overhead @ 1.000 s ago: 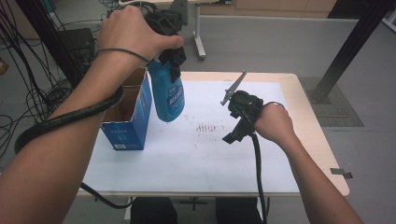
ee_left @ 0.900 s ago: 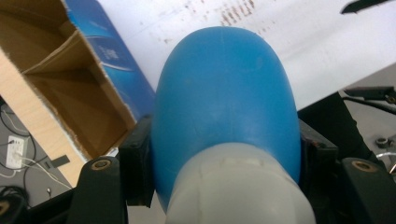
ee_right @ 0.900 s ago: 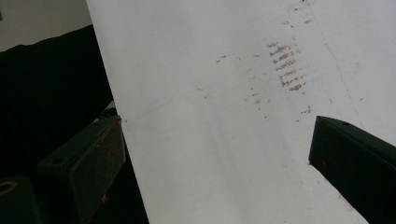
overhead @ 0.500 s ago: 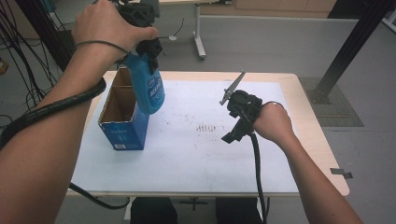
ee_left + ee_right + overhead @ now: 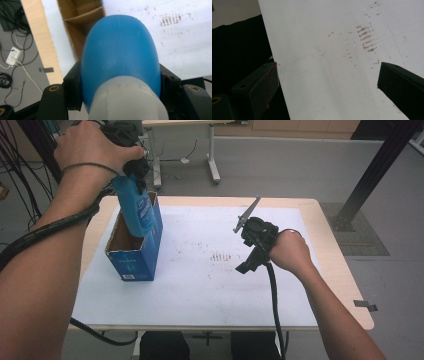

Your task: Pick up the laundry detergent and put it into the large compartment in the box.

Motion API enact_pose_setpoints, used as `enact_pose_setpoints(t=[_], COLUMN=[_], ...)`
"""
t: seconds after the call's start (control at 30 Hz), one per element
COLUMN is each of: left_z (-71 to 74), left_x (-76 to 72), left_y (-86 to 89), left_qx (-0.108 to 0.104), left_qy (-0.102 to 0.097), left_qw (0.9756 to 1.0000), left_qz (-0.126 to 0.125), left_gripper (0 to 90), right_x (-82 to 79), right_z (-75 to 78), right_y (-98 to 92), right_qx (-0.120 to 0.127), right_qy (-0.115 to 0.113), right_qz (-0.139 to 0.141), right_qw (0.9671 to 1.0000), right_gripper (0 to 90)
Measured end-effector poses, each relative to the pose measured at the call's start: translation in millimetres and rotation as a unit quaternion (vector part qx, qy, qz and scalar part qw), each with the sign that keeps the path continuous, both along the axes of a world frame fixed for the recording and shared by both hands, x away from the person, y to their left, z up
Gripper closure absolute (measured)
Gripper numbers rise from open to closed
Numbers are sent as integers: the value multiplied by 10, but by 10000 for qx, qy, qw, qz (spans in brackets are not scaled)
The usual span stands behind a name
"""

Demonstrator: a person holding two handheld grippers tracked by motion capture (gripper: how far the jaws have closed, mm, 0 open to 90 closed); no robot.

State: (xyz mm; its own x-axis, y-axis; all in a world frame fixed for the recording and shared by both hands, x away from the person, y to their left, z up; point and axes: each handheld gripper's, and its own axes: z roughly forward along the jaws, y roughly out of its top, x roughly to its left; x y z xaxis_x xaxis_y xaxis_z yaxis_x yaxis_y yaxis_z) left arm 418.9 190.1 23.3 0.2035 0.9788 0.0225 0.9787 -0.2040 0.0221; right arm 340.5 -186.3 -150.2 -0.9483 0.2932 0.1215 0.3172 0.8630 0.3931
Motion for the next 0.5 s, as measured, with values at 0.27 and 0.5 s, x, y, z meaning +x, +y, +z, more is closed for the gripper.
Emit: enact_pose_setpoints(t=[0.27,0.5], left_z=[-81,-182], left_x=[68,132], left_y=[277,390], left_qx=[-137,-111], left_qy=[38,93], left_qw=[9994,9989], left_qz=[326,449], left_gripper=[376,376], right_x=[30,60], right_z=[-38,-72], right_y=[17,32], right_qx=[-2,6], right_qy=[48,75], right_qz=[5,28], right_qw=[10000,10000], right_gripper=[35,35])
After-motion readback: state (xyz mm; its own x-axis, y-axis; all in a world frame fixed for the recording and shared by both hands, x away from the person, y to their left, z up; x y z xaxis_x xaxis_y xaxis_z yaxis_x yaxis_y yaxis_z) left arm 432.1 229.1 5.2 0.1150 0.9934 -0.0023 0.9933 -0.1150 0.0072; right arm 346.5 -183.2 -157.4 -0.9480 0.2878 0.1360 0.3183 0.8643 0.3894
